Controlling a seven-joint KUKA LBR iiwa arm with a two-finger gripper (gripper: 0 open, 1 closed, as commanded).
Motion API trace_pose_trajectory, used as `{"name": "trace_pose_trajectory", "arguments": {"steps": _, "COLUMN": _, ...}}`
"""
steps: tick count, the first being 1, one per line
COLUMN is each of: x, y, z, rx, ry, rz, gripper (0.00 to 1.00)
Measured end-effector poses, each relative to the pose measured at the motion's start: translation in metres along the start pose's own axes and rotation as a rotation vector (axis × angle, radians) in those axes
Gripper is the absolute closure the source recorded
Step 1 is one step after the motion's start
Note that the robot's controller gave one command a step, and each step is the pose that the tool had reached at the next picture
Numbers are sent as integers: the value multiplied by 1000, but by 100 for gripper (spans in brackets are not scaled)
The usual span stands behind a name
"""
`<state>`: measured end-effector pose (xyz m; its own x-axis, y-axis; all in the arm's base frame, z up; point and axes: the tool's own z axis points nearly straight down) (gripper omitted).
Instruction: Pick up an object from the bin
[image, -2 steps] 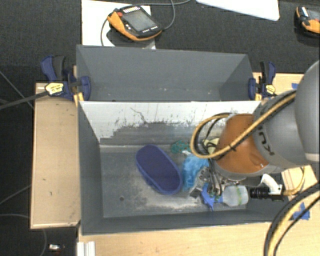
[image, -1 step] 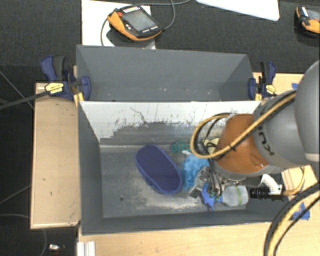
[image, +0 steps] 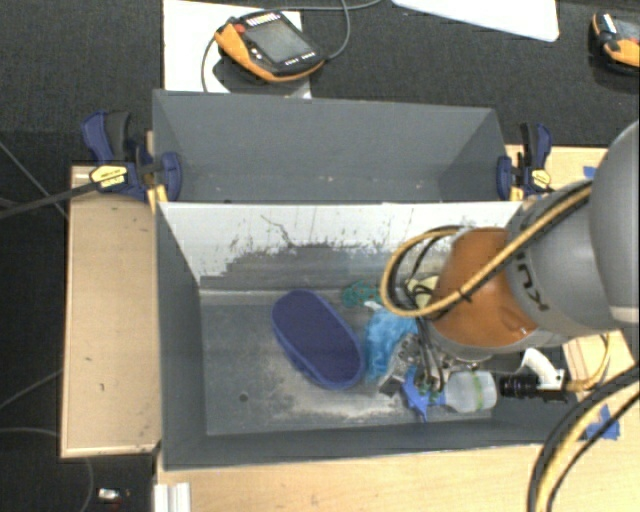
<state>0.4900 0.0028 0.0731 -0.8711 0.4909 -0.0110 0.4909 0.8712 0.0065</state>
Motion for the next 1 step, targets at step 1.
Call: {"name": "trace_pose_trajectory", "arguments": {"steps": 1, "x": 0, "y": 0, "z": 0, "rx": 0, "ry": 0, "rz": 1, "gripper": 100}}
